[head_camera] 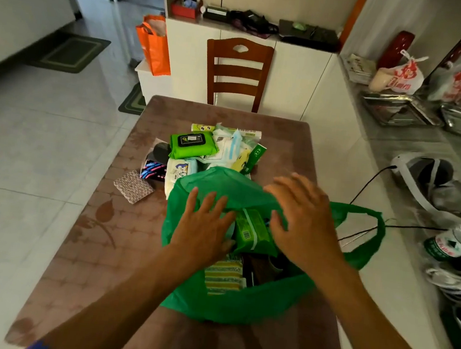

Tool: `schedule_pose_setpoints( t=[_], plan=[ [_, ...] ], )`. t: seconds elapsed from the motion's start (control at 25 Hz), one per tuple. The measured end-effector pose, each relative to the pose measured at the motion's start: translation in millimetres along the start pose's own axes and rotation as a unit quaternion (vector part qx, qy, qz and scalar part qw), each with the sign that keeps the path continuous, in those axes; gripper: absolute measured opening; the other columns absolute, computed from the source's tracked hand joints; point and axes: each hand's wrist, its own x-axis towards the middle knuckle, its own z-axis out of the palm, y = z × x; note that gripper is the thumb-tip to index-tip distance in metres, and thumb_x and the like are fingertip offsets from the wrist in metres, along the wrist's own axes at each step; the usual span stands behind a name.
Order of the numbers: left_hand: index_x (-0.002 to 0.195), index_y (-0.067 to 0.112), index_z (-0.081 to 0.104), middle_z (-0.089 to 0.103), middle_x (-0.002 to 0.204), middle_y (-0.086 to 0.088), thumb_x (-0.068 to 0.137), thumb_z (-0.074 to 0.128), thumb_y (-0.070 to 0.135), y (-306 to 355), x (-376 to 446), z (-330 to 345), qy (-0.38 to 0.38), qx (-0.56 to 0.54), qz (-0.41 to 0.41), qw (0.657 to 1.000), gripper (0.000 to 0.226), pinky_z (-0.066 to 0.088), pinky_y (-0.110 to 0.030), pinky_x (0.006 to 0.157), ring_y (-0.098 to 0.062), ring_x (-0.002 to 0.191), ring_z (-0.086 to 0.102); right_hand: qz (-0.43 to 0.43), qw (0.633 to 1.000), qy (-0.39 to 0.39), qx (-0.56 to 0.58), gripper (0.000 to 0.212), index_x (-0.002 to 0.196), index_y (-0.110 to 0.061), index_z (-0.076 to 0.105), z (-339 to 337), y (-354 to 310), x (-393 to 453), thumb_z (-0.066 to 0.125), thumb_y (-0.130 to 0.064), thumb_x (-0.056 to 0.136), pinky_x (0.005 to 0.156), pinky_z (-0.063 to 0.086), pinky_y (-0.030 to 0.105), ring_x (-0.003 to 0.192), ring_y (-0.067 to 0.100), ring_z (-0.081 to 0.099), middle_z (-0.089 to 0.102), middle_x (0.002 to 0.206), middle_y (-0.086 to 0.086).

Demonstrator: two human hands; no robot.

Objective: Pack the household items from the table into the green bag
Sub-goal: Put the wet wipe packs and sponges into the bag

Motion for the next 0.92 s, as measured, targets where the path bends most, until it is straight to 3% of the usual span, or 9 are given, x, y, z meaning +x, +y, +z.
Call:
schedule_pose_setpoints(
  t=[0.08,0.16,0.32,0.4,0.48,0.6,0.72,0.84,0.92],
  plan=[
    [0.146,0.026,0.014,0.002,0.158,-0.014,0.078,0.051,0.067,-16.7,6.0,24.2,-0.147,0.083,-0.025,0.985,0.088,-0.007,-0.066,0.109,-0.041,0.142,-0.001,-0.059,0.961,-0.248,-0.111,0.059,0.142,-0.025,0.04,48.8,1.0,7.9,0.06,-0.028,0.086,0.116,0.006,0.062,0.148,0.034,0.01,0.028,0.157,0.005],
    [0.148,0.026,0.008,-0.004,0.157,-0.018,0.078,0.058,0.06,-45.4,-7.8,47.5,-0.2,0.114,-0.038,0.972,0.093,-0.01,-0.063,0.109,-0.043,0.141,-0.007,0.002,0.901,-0.379,-0.21,0.066,0.148,-0.025,0.03,78.2,37.1,8.8,0.057,-0.031,0.089,0.112,-0.008,0.066,0.149,0.035,-0.005,0.02,0.16,0.004],
    [0.149,0.028,0.005,-0.007,0.157,-0.018,0.093,0.045,0.041,-88.9,-43.9,78.0,-0.243,0.104,-0.048,0.963,0.07,-0.014,-0.047,0.108,-0.035,0.139,-0.018,0.119,0.834,-0.444,-0.306,0.07,0.154,-0.026,0.009,81.0,101.2,-10.1,0.044,-0.033,0.095,0.107,-0.013,0.069,0.148,0.035,-0.014,0.005,0.164,0.003],
    [0.149,0.027,0.002,-0.006,0.157,-0.017,0.089,0.052,0.044,-89.0,-39.8,72.3,-0.263,0.093,-0.042,0.959,0.08,-0.012,-0.05,0.109,-0.038,0.142,-0.01,0.108,0.813,-0.471,-0.324,0.067,0.153,-0.028,0.017,73.7,97.4,2.3,0.046,-0.033,0.093,0.104,-0.015,0.071,0.148,0.038,-0.011,0.013,0.163,0.004],
    [0.148,0.027,0.007,0.01,0.157,-0.013,0.081,0.061,0.051,-84.6,-29.3,53.3,-0.261,0.052,-0.007,0.964,0.09,0.01,-0.052,0.115,-0.037,0.141,0.013,0.128,0.8,-0.503,-0.302,0.059,0.146,-0.032,0.034,61.4,75.2,32.1,0.05,-0.03,0.088,0.106,-0.011,0.071,0.147,0.039,0.005,0.03,0.157,0.005],
    [0.132,0.036,0.043,0.06,0.124,0.007,0.081,0.053,0.058,-88.4,-16.1,21.9,-0.111,-0.16,0.038,0.98,0.057,0.05,-0.038,0.09,-0.016,0.107,0.058,0.084,0.852,-0.481,-0.19,0.047,0.133,-0.041,0.049,36.1,38.1,77.0,0.055,-0.039,0.086,0.113,0.003,0.061,0.137,0.025,0.033,0.044,0.144,-0.005],
    [0.1,0.034,0.064,0.067,0.082,0.018,0.08,0.055,0.056,-113.6,6.7,6.3,0.036,-0.407,-0.046,0.912,0.031,0.057,-0.03,0.064,0.0,0.07,0.063,0.034,0.922,-0.386,0.01,0.042,0.129,-0.042,0.055,30.5,-8.1,109.8,0.062,-0.038,0.088,0.117,0.012,0.046,0.121,0.012,0.051,0.059,0.13,-0.013],
    [0.096,0.027,0.065,0.069,0.083,0.008,0.081,0.064,0.038,-161.4,65.3,36.2,0.098,-0.464,-0.19,0.86,0.019,0.055,-0.032,0.068,-0.01,0.073,0.066,0.025,0.943,-0.318,0.098,0.04,0.126,-0.035,0.059,74.1,-25.1,139.4,0.064,-0.036,0.086,0.098,0.042,0.033,0.104,0.013,0.06,0.068,0.12,-0.007],
    [0.112,0.022,0.055,0.067,0.102,-0.004,0.08,0.061,0.043,-183.2,113.0,73.9,0.041,-0.358,-0.278,0.89,0.039,0.05,-0.036,0.079,-0.025,0.094,0.063,0.032,0.934,-0.338,0.114,0.04,0.125,-0.031,0.06,111.0,-24.0,155.9,0.063,-0.033,0.085,0.091,0.049,0.037,0.105,0.017,0.06,0.067,0.121,-0.003]
  ],
)
